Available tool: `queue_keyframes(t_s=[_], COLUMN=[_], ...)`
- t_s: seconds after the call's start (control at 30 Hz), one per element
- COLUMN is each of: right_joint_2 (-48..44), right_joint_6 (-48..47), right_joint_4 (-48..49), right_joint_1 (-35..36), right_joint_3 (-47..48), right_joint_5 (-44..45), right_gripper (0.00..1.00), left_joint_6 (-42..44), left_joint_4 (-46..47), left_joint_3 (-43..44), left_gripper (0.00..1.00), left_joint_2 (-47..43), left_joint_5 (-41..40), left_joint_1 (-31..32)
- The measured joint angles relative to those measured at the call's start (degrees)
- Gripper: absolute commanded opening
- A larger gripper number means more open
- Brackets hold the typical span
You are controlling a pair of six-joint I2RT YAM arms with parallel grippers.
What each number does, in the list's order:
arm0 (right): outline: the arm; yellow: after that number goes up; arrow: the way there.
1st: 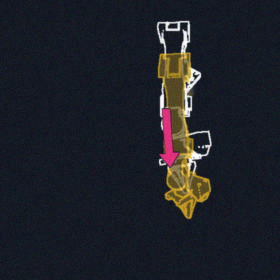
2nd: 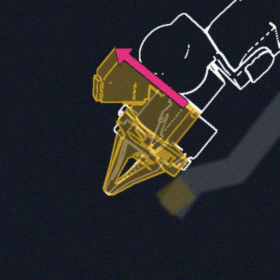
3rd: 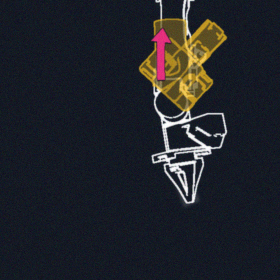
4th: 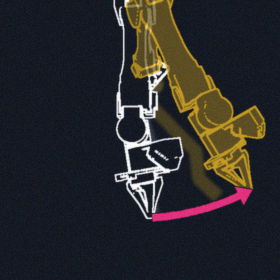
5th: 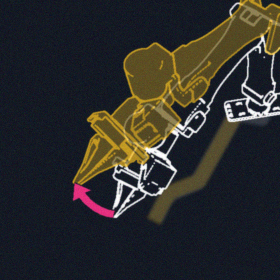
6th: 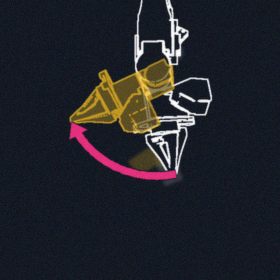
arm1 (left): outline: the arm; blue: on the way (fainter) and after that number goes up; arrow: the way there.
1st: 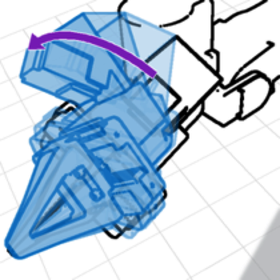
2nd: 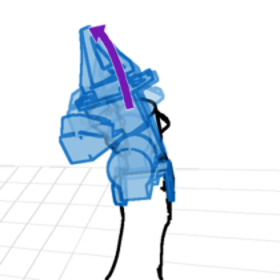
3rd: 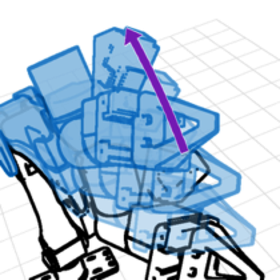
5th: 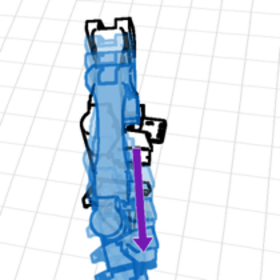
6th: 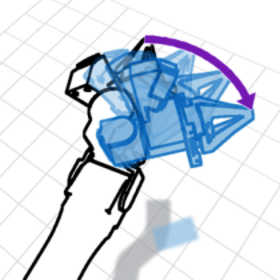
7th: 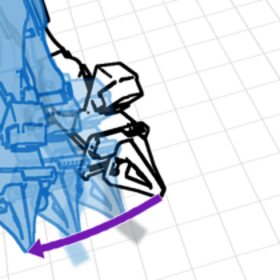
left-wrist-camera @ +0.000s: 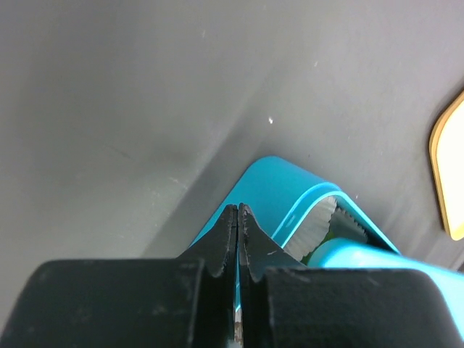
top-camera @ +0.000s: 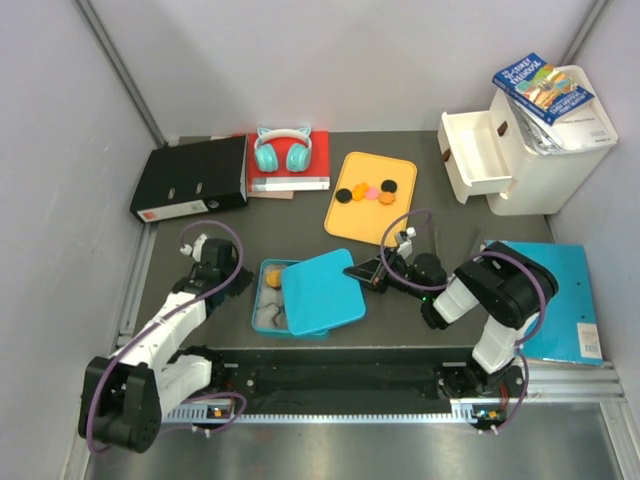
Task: Pack the cookies
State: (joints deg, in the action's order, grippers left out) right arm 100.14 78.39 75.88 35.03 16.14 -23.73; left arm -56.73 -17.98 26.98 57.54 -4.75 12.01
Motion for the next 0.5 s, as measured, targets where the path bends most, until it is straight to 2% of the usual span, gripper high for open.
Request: queue_keyframes(t_s=[0.2,0.5], right_joint_2=[0.5,6.5], right_joint_6=[-2.0,-2.9], right_joint_4=[0.7,2.7], right_joint_1=[0.5,3.0], right_joint_3=[0.1,3.0], right_joint_5=[2.1,3.5], right_gripper=[0.00,0.00], left_joint_6=[-1.6,-2.8], left_joint_4=[1.9,3.7], left_joint_3=[-1.6,-2.8], left_gripper=[0.00,0.00], left_joint_2=[0.2,0.3], left_joint_5=[2.4,3.5], left_joint_1=[0.0,0.0])
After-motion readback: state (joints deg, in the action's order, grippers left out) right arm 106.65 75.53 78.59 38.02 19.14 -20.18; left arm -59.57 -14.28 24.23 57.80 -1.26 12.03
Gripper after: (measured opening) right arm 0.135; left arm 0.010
